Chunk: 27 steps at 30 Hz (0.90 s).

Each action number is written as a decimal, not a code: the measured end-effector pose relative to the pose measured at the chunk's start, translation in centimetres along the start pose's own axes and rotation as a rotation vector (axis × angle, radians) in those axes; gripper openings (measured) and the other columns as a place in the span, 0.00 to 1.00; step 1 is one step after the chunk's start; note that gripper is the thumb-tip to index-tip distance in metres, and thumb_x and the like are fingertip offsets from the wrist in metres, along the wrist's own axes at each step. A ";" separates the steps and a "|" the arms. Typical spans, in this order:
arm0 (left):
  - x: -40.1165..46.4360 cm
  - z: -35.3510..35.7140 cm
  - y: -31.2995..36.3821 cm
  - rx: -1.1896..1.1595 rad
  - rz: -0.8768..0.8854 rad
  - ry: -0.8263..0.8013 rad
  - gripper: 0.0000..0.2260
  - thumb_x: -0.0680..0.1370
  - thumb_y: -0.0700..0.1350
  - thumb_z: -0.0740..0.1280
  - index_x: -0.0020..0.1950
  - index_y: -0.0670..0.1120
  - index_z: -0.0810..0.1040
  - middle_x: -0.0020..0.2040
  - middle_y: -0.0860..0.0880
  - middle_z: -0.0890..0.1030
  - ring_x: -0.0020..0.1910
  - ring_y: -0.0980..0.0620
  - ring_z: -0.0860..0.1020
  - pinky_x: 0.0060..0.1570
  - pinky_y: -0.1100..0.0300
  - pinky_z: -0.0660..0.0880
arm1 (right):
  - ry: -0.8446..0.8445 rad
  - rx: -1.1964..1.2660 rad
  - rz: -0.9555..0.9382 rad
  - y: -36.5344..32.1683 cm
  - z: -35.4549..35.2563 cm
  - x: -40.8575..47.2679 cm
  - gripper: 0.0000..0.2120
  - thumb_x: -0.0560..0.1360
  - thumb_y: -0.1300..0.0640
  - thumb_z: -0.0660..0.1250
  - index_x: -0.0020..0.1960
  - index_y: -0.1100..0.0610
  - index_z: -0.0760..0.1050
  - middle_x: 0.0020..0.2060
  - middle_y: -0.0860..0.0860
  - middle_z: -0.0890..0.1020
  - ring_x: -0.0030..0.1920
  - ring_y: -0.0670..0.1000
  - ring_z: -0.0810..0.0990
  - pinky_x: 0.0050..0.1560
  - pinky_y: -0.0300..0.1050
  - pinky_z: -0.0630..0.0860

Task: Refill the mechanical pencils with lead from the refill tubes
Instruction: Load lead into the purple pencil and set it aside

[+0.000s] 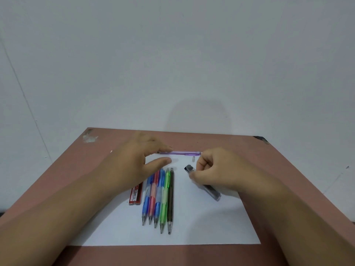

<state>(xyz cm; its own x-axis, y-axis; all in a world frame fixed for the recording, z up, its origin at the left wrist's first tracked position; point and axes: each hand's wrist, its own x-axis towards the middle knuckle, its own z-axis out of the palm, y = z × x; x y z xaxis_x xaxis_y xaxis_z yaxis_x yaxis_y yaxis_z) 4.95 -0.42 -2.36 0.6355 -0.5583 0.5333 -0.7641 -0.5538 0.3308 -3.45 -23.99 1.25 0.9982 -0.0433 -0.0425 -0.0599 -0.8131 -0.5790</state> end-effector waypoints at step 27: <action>-0.3 -0.9 3.0 -0.685 -0.194 0.052 0.13 0.69 0.61 0.70 0.51 0.62 0.86 0.49 0.58 0.87 0.53 0.56 0.84 0.58 0.46 0.79 | 0.028 0.375 -0.329 -0.6 0.7 -0.5 0.15 0.72 0.61 0.77 0.54 0.45 0.85 0.43 0.45 0.86 0.41 0.48 0.86 0.47 0.49 0.84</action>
<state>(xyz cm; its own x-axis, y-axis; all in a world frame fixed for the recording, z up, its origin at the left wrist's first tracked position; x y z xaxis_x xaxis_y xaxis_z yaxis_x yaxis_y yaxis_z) 2.35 -1.36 -0.86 0.7741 -0.4493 0.4460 -0.5464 -0.1184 0.8291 -3.93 -23.05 1.05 0.9644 0.1605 0.2104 0.2638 -0.5220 -0.8111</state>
